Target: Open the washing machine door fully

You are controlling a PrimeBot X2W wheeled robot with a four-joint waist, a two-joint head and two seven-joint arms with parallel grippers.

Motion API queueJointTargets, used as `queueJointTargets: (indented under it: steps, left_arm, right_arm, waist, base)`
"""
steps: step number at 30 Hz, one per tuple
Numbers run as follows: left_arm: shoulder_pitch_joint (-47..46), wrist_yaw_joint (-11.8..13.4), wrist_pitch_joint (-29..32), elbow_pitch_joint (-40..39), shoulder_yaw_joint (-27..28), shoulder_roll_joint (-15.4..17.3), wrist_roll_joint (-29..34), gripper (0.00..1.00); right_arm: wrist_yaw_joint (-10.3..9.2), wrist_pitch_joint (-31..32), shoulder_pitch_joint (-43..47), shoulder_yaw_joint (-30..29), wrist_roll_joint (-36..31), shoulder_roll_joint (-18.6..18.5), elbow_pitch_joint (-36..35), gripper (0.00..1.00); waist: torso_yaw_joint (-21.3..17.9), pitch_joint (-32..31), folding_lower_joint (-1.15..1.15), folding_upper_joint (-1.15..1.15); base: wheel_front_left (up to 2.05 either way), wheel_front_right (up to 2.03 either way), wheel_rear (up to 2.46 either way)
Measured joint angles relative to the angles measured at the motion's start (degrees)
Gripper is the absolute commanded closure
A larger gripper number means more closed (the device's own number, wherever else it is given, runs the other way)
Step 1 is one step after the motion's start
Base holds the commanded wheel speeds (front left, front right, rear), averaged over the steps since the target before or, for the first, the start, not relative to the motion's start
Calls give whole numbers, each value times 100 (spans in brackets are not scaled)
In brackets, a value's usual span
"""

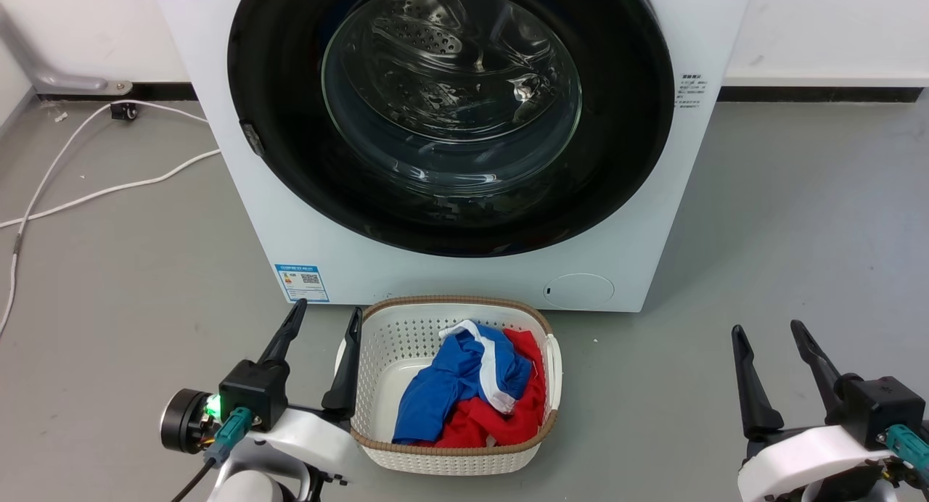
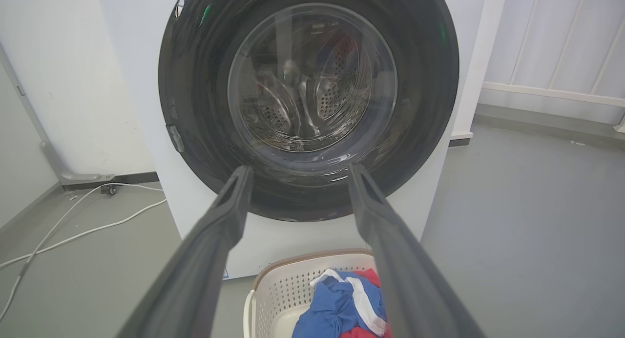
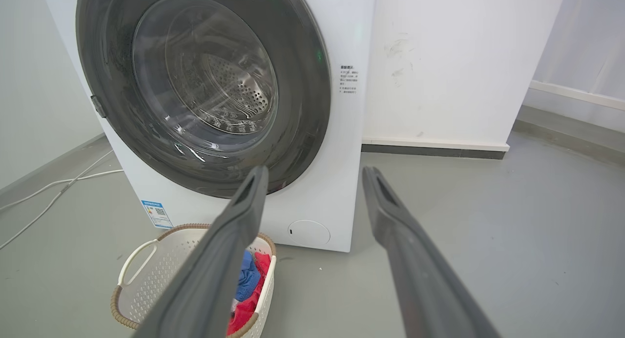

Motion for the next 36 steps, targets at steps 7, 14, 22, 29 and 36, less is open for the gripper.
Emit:
queueJointTargets:
  steps: [7,14,22,29,36]
  left_arm:
    - [-3,-41,1,20,34,-15,7,0]
    - [-13,-48,1,23,78,-30,11,0]
    - [-16,-75,0,13,126,-48,19,0]
    - [-17,-96,0,-16,158,-70,24,0]
    - [-128,-97,-1,-145,196,-122,42,0]
  right_arm:
    - [0,-22,-46,-4,18,0,57,0]
    - [0,-22,-56,-49,270,0,125,100]
    - [-1,3,-68,-85,2196,1,253,100]
    - [-1,119,-177,-21,5621,3,331,100]
    - [-1,367,-577,-288,8351,8,250,100]
  waist:
    - [5,5,0,0]
    - [5,7,0,0]
    - [15,20,0,0]
    - [38,71,0,0]
    - [59,330,0,0]
  base:
    - [0,0,0]
    - [0,0,0]
    - [0,0,0]
    - [0,0,0]
    - [0,0,0]
